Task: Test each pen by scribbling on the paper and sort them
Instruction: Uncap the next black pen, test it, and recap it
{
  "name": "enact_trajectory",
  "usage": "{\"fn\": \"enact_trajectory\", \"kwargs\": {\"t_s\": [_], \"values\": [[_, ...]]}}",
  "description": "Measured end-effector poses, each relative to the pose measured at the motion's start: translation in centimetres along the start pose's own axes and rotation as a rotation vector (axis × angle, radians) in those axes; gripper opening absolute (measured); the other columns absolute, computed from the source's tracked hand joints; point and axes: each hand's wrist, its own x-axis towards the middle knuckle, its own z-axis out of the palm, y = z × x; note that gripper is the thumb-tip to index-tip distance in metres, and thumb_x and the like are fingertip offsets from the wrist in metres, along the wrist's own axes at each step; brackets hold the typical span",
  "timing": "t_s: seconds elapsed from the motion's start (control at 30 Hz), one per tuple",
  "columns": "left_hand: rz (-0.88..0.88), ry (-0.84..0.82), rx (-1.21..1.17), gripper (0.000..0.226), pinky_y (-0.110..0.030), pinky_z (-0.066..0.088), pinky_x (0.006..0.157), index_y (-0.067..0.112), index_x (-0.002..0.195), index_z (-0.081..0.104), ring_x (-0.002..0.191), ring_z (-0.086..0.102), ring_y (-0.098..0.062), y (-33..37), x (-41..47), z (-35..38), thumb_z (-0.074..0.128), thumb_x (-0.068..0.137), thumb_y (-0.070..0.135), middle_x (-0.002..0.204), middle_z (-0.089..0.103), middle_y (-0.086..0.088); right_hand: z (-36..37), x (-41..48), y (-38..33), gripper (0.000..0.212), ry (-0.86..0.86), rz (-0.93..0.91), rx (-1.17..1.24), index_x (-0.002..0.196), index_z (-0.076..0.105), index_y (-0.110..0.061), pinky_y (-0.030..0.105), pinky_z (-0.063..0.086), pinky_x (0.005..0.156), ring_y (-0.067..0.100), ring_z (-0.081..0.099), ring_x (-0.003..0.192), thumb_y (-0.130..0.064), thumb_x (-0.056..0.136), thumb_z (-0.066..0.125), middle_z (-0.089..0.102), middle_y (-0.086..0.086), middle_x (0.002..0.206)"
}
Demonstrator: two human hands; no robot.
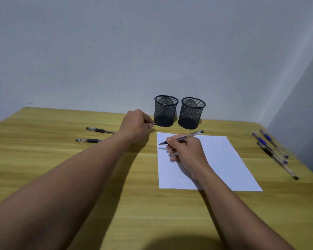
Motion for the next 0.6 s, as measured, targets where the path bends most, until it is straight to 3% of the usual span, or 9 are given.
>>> {"fn": "enact_trajectory", "kwargs": {"t_s": [0.13, 0.27, 0.4, 0.53, 0.6], "values": [[-0.049, -0.037, 0.079, 0.012, -0.033, 0.053, 0.079, 0.029, 0.094, 0.08, 0.094, 0.065, -0.019, -0.7, 0.8, 1.8, 0.076, 0.083, 0.031, 0.097, 0.076, 0.003, -0.1, 0.0, 0.3, 0.013, 0.02, -0.031, -0.077, 0.097, 0.073, 0.0, 0.029, 0.054, 0.059, 0.017, 0.063, 0.069, -0.013, 0.095, 0.07, 0.071, 0.016, 0.079], [-0.059, -0.028, 0.108, 0.023, -0.038, 0.051, 0.09, 0.027, 0.111, 0.075, 0.108, 0.063, -0.025, -0.7, 0.3, 1.9, 0.065, 0.091, 0.035, 0.113, 0.073, 0.0, 0.0, 0.1, 0.6, 0.014, 0.032, -0.05, -0.137, 0.096, 0.075, -0.003, 0.029, 0.056, 0.062, 0.015, 0.065, 0.069, -0.016, 0.094, 0.07, 0.074, 0.02, 0.085], [0.053, -0.084, 0.167, 0.033, -0.038, 0.051, 0.091, 0.024, 0.124, 0.067, 0.111, 0.062, -0.027, -0.1, -2.8, 0.4, 0.055, 0.095, 0.033, 0.119, 0.071, -0.004, 0.0, 0.1, 0.7, 0.015, 0.043, -0.041, -0.089, 0.089, 0.074, -0.002, 0.032, 0.05, 0.058, 0.017, 0.061, 0.066, -0.012, 0.096, 0.066, 0.07, 0.015, 0.075], [0.173, -0.285, 0.263, 0.047, -0.041, 0.05, 0.09, 0.024, 0.115, 0.068, 0.115, 0.056, -0.026, 1.0, -7.3, -1.5, 0.058, 0.083, 0.058, 0.121, 0.066, -0.003, 0.1, 0.0, 1.0, 0.016, 0.071, -0.075, -0.153, 0.087, 0.074, -0.007, 0.032, 0.054, 0.061, 0.018, 0.065, 0.066, -0.019, 0.095, 0.068, 0.072, 0.013, 0.074], [0.185, -0.373, 0.34, 0.06, -0.04, 0.05, 0.085, 0.023, 0.107, 0.067, 0.106, 0.056, -0.026, 1.3, -8.6, -1.7, 0.054, 0.076, 0.073, 0.107, 0.063, -0.001, 0.2, -0.1, 1.1, 0.014, 0.08, -0.088, -0.2, 0.087, 0.074, -0.008, 0.032, 0.056, 0.06, 0.017, 0.066, 0.065, -0.02, 0.093, 0.068, 0.073, 0.012, 0.073]]}}
